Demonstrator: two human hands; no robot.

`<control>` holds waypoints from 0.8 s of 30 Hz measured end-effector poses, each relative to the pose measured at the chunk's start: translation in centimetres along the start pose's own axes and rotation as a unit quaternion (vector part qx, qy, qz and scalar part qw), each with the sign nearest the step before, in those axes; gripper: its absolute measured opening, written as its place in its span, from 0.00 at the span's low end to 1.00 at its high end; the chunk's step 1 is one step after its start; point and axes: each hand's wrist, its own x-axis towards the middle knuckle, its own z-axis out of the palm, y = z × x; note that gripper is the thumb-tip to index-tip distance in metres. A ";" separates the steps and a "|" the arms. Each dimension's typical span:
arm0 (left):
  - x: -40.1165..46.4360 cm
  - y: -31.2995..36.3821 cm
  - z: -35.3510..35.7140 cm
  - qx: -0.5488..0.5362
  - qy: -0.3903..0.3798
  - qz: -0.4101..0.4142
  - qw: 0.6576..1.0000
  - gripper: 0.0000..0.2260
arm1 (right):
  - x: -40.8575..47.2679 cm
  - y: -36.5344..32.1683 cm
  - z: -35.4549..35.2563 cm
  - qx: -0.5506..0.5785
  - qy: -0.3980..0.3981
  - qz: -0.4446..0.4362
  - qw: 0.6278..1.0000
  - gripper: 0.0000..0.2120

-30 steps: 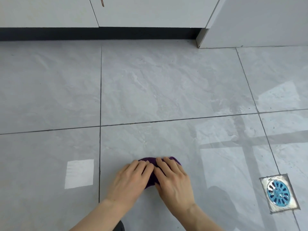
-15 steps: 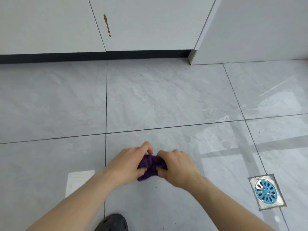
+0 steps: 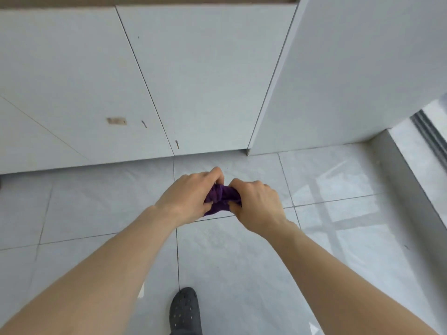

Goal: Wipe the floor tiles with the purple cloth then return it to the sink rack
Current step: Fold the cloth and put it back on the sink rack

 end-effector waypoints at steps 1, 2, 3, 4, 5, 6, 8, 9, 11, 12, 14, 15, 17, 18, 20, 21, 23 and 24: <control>-1.2 2.0 -3.6 0.001 0.001 0.000 1.000 0.17 | -1.1 -1.4 -3.8 0.000 0.001 -0.001 1.000 0.08; -2.4 4.0 -7.2 0.002 0.004 -0.001 1.000 0.18 | -2.1 -2.9 -7.8 0.000 0.003 -0.002 1.000 0.08; -3.6 6.2 -10.9 0.003 0.008 -0.002 1.000 0.18 | -3.1 -4.4 -11.8 0.001 0.007 -0.003 1.000 0.08; -4.7 8.1 -13.9 0.000 0.011 -0.005 1.000 0.18 | -4.1 -5.7 -15.2 0.002 0.011 -0.006 1.000 0.08; -5.9 10.1 -17.4 -0.002 0.020 -0.007 1.000 0.19 | -5.0 -7.2 -19.1 0.004 0.020 -0.008 1.000 0.08; -7.0 12.0 -20.8 -0.002 0.027 -0.012 1.000 0.19 | -6.0 -8.6 -22.8 0.004 0.025 -0.011 1.000 0.08; -9.3 15.5 -26.8 -0.007 0.043 -0.022 0.999 0.19 | -7.9 -11.1 -29.3 -0.003 0.042 -0.026 0.999 0.08; -10.1 16.8 -29.1 -0.014 0.053 -0.026 0.998 0.20 | -8.4 -12.1 -31.8 -0.009 0.053 -0.033 0.998 0.08; -11.9 19.4 -33.9 -0.024 0.076 -0.033 0.996 0.20 | -9.6 -14.0 -37.1 -0.024 0.075 -0.045 0.996 0.09; -12.7 20.4 -36.0 -0.028 0.085 -0.033 0.995 0.20 | -10.0 -14.9 -39.3 -0.031 0.084 -0.050 0.995 0.09; -13.8 22.2 -39.5 -0.033 0.104 -0.028 0.994 0.20 | -10.5 -16.4 -42.9 -0.039 0.103 -0.058 0.992 0.09; -14.2 22.9 -41.1 -0.033 0.117 -0.024 0.992 0.20 | -10.6 -17.1 -44.5 -0.038 0.111 -0.058 0.991 0.09; -14.9 24.0 -43.8 -0.035 0.143 -0.017 0.989 0.20 | -10.7 -18.3 -47.2 -0.034 0.127 -0.062 0.989 0.10; -15.1 24.4 -44.9 -0.033 0.154 -0.013 0.987 0.20 | -10.6 -18.9 -48.4 -0.035 0.134 -0.066 0.988 0.09; -15.4 24.7 -46.6 -0.030 0.169 -0.009 0.985 0.20 | -10.3 -19.8 -50.2 -0.038 0.144 -0.072 0.986 0.10; -15.5 24.8 -47.5 -0.031 0.177 -0.007 0.984 0.19 | -10.1 -20.4 -51.0 -0.042 0.153 -0.078 0.984 0.10; -15.3 24.5 -49.3 -0.029 0.191 -0.003 0.981 0.19 | -9.3 -21.3 -52.2 -0.053 0.165 -0.085 0.981 0.09; -15.0 24.3 -50.0 -0.029 0.193 -0.001 0.981 0.19 | -9.0 -21.6 -52.6 -0.057 0.167 -0.085 0.981 0.09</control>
